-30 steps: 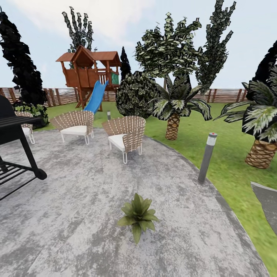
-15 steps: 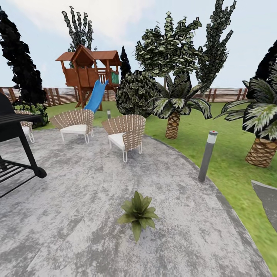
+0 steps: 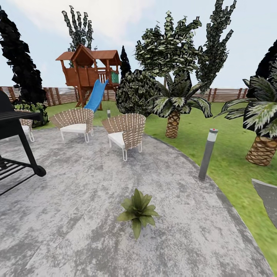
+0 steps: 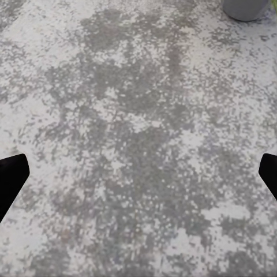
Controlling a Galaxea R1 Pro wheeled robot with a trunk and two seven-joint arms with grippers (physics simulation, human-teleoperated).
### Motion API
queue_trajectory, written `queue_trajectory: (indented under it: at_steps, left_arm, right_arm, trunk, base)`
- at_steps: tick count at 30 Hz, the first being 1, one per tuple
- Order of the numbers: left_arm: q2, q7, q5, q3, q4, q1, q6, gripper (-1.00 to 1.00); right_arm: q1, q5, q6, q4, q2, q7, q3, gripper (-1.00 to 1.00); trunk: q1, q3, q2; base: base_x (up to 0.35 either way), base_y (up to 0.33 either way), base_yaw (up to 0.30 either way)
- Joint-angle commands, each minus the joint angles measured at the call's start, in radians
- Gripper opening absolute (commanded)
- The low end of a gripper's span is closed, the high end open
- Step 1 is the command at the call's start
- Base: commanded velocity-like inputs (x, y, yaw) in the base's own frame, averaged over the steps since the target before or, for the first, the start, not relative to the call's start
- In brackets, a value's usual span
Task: Pick up the pesticide atomizer in the garden and spray insectifuge to fully cover both potted plants in the garden.
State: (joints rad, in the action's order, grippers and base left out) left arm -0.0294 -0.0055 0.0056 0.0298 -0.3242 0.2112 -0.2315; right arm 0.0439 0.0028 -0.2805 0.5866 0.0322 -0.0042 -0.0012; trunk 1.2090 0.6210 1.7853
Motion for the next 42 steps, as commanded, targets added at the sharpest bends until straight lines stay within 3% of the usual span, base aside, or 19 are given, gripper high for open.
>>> queue_trajectory:
  at_steps: [1,20,42]
  left_arm:
    - [0.000,-0.001,0.001,0.002,0.001,0.001,-0.003,1.00]
    - [0.000,-0.001,0.001,0.002,0.002,0.001,-0.003,1.00]
    - [0.000,-0.001,0.001,0.001,0.002,0.001,-0.003,1.00]
  right_arm:
    - [0.001,0.000,-0.003,-0.001,0.000,0.000,0.000,1.00]
    - [0.001,0.001,-0.003,-0.001,0.000,0.000,0.000,1.00]
    - [0.001,0.002,-0.002,-0.001,-0.001,0.000,0.001,1.00]
  trunk:
    - [0.004,0.004,0.008]
    - [0.077,0.066,0.141]
    - [0.161,0.167,0.295]
  base:
    - [0.000,0.000,0.000]
    - [0.000,0.000,0.000]
    - [0.000,0.000,0.000]
